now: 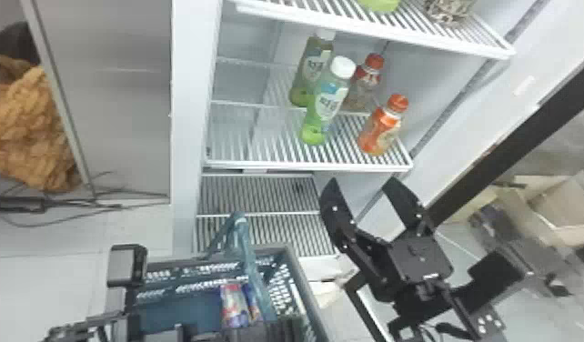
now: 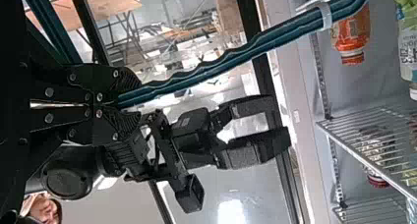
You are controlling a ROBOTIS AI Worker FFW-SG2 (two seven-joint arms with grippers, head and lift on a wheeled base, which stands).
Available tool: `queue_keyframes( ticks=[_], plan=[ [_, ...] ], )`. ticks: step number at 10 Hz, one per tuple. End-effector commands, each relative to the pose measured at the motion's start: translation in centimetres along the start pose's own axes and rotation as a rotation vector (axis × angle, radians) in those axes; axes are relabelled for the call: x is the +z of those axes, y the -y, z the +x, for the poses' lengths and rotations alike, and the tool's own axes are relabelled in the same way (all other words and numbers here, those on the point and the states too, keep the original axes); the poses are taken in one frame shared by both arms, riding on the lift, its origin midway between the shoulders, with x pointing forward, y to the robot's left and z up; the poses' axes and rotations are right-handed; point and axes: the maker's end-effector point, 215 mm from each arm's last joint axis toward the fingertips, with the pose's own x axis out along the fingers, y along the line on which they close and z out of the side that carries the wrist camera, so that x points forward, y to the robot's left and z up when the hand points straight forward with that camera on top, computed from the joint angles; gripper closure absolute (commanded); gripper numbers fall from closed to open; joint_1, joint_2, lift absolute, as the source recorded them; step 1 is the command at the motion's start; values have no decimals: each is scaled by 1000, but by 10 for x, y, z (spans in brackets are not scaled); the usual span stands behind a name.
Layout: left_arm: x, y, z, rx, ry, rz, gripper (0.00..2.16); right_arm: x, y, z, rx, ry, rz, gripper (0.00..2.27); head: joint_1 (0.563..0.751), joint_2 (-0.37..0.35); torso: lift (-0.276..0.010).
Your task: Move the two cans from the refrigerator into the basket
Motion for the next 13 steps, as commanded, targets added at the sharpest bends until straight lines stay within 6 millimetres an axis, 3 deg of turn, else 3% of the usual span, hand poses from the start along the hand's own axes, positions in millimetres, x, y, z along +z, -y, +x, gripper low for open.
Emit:
queue_keyframes(
  ticks=[1,3,13],
  plan=[
    [-1,0,0,0,-2,-1,1190,-26,10,-3,-22,-49,-13,102,695,-350,-276],
    [-1,-1,-1,3,-1,-2,1190,-32,13,-3,-28,-57,-14,104,695,-350,-276],
    [-1,0,0,0,1,-2,1190,-11,16,-1,-32,30,-47,104,695,-350,-276]
  ],
)
